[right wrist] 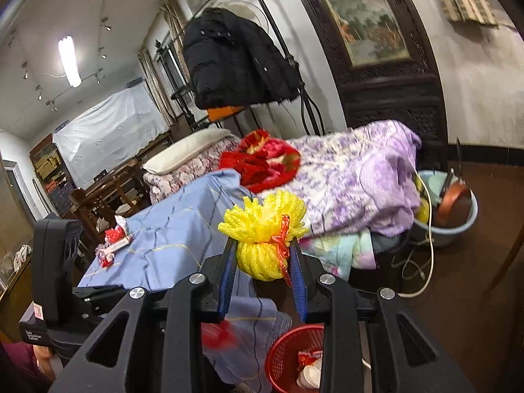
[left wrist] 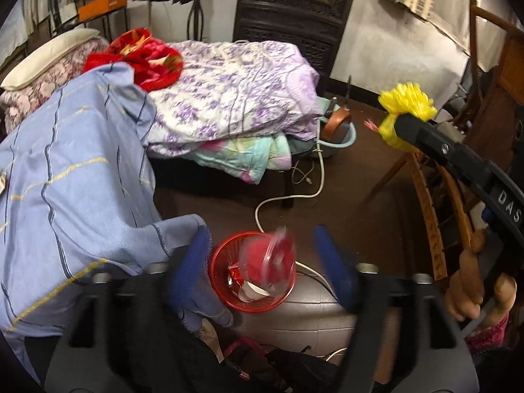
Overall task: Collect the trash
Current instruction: 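Carry the red cup and yellow yarn ball with both tools over the red wastebasket, then open both tools over the red wastebasket to drop the cup and yarn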
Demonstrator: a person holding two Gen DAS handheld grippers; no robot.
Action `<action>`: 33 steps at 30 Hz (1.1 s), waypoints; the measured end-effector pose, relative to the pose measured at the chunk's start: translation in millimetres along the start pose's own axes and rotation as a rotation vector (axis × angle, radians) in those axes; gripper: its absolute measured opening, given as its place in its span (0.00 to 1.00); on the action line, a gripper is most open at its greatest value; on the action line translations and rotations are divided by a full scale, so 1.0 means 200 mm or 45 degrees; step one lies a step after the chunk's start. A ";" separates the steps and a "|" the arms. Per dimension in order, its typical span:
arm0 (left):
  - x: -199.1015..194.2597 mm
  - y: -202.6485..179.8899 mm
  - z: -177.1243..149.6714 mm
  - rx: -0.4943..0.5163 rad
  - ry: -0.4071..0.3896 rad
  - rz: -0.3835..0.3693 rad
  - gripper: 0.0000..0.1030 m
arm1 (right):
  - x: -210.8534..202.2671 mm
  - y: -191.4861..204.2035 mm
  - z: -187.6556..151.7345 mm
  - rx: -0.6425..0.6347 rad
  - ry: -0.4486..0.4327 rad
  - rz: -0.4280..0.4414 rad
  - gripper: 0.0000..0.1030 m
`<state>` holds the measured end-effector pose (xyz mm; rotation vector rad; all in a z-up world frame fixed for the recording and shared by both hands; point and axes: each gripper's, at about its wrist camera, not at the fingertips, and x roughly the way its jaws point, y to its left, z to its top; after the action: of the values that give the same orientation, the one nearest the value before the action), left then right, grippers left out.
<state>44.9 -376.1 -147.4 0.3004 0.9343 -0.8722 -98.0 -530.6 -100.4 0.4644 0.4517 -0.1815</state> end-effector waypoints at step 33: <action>-0.34 0.25 -0.11 -0.076 -0.196 0.358 0.88 | 0.28 0.03 -0.25 -0.044 0.281 -0.038 0.59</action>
<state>50.6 -296.4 -112.5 0.3002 0.7525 -0.5991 -66.9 -505.6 -164.0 0.4461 0.6774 -0.1516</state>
